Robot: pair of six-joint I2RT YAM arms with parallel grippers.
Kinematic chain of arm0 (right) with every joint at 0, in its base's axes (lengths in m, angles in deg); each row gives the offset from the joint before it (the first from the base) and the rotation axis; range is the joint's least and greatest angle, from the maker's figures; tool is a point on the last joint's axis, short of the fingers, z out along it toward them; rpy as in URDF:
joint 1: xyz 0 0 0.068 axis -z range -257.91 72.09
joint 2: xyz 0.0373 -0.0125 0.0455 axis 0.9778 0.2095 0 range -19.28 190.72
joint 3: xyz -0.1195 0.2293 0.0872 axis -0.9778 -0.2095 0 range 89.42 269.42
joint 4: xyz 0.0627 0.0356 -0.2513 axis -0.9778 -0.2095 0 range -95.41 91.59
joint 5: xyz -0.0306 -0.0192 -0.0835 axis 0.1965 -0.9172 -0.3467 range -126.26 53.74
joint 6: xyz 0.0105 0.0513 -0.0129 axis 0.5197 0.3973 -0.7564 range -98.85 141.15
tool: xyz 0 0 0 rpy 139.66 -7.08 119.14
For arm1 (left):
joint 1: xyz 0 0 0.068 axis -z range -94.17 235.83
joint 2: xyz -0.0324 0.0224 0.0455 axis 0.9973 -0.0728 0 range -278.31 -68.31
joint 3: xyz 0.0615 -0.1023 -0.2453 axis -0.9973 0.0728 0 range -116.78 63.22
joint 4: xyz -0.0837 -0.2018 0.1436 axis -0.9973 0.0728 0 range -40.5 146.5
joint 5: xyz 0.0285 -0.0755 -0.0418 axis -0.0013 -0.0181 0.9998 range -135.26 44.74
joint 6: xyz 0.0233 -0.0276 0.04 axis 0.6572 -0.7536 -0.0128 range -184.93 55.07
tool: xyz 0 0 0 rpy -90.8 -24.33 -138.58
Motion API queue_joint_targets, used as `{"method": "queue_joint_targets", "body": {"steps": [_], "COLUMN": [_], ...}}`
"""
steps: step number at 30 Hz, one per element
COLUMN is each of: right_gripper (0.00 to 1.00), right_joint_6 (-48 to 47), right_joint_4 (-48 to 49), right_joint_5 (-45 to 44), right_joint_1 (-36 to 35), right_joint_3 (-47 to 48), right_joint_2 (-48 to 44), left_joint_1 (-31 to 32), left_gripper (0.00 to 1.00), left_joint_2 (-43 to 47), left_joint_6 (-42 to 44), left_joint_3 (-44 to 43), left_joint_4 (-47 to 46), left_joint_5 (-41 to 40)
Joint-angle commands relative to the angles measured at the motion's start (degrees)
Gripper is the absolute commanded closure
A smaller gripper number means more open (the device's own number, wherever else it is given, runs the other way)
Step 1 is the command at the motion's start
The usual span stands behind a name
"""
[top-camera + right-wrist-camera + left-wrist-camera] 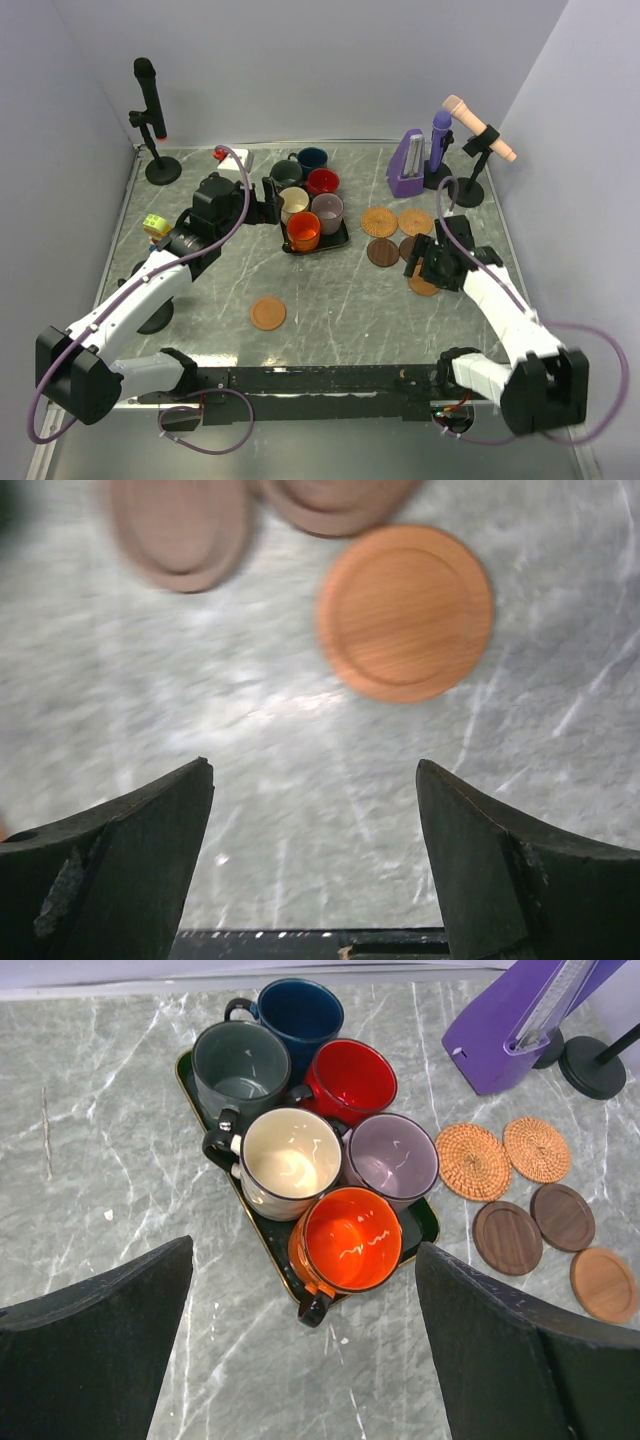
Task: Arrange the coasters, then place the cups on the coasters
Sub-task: Move the coaster to the center of the board.
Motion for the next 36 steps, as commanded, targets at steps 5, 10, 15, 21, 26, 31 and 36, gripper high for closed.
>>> {"method": "queue_joint_targets", "body": {"steps": [5, 10, 15, 21, 26, 31, 36], "right_gripper": [0.12, 0.13, 0.14, 0.14, 0.14, 0.14, 0.14], "right_joint_6": [-2.30, -3.09, -4.93, -6.69, -6.52, -6.43, -6.34], "right_joint_4": [-2.47, -1.24, 0.17, 0.52, 2.80, 4.12, 4.74], "right_joint_5": [4.97, 7.78, 9.72, 9.36, 11.91, 13.23, 14.03], "right_joint_1": [-1.22, -1.22, -1.22, -1.22, -1.22, -1.22, -1.22], "right_joint_3": [5.76, 6.37, 5.76, 4.97, 2.95, 1.98, 1.45], "right_joint_2": [-16.30, -16.93, -16.84, -18.59, -19.12, -18.07, -17.80], "left_joint_1": [0.19, 0.10, 0.10, 1.50, 2.38, 5.02, 5.72], "left_gripper": [0.01, 0.05, 0.28, 0.39, 0.40, 0.41, 0.44], "left_joint_2": [5.24, 13.51, 15.88, 18.96, 19.05, 19.58, 17.74], "left_joint_6": [-8.90, -18.74, -28.23, -34.40, -35.89, -38.62, -39.06], "left_joint_3": [3.05, 12.45, 22.38, 29.08, 30.39, 31.72, 33.73], "left_joint_4": [8.15, 14.47, 16.77, 18.17, 20.99, 22.22, 20.38], "left_joint_5": [0.80, 4.22, 6.78, 3.90, 2.13, -0.07, 0.28]}}
